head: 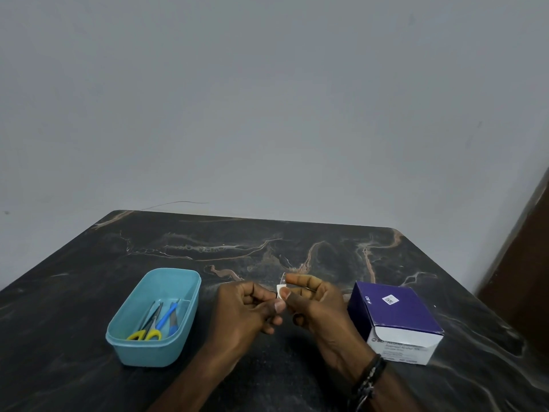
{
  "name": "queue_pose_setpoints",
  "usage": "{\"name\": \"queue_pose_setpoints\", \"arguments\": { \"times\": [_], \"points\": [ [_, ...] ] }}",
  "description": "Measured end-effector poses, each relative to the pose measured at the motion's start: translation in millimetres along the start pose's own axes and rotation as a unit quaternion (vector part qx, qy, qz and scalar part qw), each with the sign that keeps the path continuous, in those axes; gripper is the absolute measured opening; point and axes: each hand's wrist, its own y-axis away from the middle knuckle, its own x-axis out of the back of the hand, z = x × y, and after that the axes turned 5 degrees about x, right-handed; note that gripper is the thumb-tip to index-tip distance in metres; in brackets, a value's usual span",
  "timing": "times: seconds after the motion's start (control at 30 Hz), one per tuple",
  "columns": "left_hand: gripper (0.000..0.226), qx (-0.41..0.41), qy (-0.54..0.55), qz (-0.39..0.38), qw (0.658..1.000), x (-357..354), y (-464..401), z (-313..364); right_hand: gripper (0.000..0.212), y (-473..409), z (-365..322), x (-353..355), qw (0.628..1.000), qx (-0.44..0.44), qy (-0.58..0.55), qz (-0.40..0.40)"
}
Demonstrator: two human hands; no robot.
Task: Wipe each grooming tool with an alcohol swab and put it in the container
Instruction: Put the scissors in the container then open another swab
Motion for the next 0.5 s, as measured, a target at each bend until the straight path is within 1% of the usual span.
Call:
{"name": "queue_pose_setpoints", "arguments": {
  "times": [0.1, 0.3, 0.4, 0.5],
  "points": [
    [0.008, 0.003, 0.002, -0.003, 1.0, -0.3, -0.3, -0.7, 0.028, -0.1, 0.3, 0.2, 1.0, 0.006, -0.002, 0.004],
    [0.01, 0.013, 0.001, -0.03, 0.999, -5.1, 1.6, -2.5, 0.028, -5.6, 3.6, 2.1, 0.995, 0.02, -0.062, 0.073],
    [0.01, 0.012, 0.006, -0.027, 1.0, -5.2, 2.7, -4.0, 0.027, -5.4, 3.7, 2.6, 0.996, 0.011, -0.056, 0.063],
    [0.009, 0.008, 0.015, -0.01, 1.0, -2.8, 1.4, -2.5, 0.025, -3.2, 3.2, 2.3, 0.999, 0.002, -0.026, 0.024]
  ]
}}
